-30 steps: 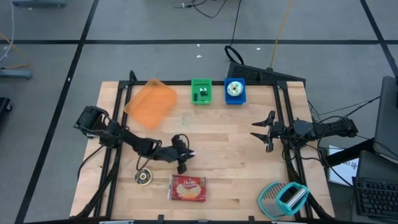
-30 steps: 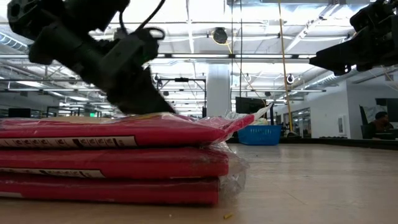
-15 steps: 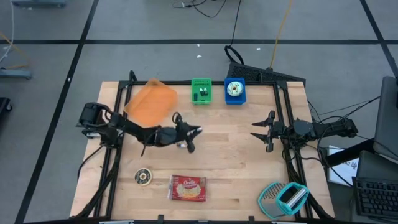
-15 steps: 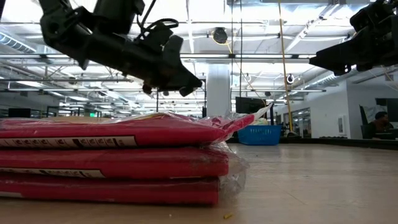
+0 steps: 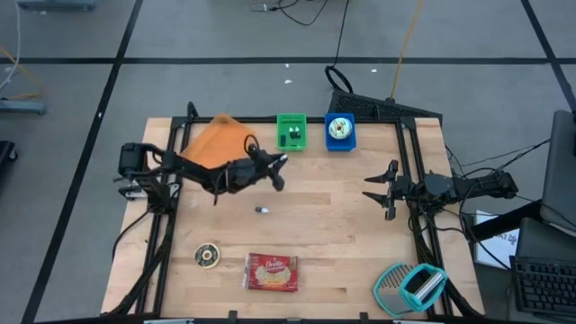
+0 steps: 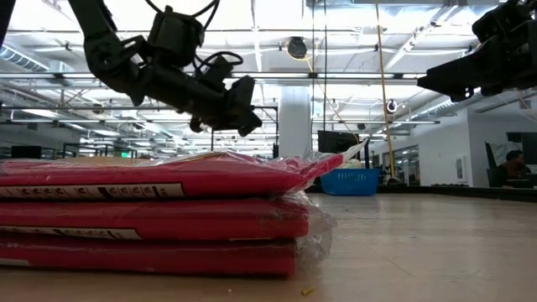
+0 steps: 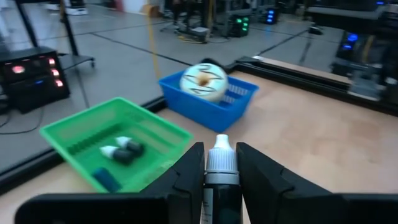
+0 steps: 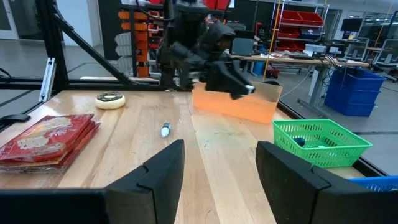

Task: Pick & Place Food Item
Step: Put the black food coloring bottle into the green bin

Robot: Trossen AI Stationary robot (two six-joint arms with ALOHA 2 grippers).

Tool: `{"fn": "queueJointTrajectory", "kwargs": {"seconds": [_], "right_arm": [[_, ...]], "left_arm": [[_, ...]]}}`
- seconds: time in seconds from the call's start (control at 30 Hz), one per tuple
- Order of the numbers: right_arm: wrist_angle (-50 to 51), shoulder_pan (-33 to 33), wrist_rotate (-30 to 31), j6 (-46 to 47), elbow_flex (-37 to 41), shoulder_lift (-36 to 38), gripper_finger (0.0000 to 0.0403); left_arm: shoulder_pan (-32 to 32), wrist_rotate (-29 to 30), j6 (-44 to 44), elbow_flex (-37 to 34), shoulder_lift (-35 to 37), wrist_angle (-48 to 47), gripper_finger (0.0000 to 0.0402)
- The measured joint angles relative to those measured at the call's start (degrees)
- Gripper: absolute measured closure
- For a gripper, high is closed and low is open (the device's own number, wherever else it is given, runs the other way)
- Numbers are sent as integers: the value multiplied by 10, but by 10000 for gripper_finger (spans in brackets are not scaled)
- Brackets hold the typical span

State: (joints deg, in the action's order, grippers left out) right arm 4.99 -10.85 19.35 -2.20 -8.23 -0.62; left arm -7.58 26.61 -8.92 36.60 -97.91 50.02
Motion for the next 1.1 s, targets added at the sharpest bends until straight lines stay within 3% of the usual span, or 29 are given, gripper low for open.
{"fn": "queueJointTrajectory", "kwargs": {"seconds": [0.3, 0.4, 0.5, 0.63, 0.83, 0.97, 1.1], "right_arm": [[0, 0, 0, 0, 0, 0, 216], [0, 0, 0, 0, 0, 0, 216], [0, 0, 0, 0, 0, 0, 216], [0, 0, 0, 0, 0, 0, 216], [0, 0, 0, 0, 0, 0, 216], [0, 0, 0, 0, 0, 0, 216], [0, 0, 0, 0, 0, 0, 216]], "left_arm": [[-71, -3, 11, 2, -4, 18, 314], [-95, -36, 1, 14, -24, 47, 314], [-111, -73, -2, 49, -60, 58, 314], [-117, -77, 1, 117, -125, 55, 314], [-115, -49, 16, 203, -197, 0, 314], [-103, 0, 30, 217, -194, -24, 314], [-104, 21, -16, 218, -195, -34, 314]]}}
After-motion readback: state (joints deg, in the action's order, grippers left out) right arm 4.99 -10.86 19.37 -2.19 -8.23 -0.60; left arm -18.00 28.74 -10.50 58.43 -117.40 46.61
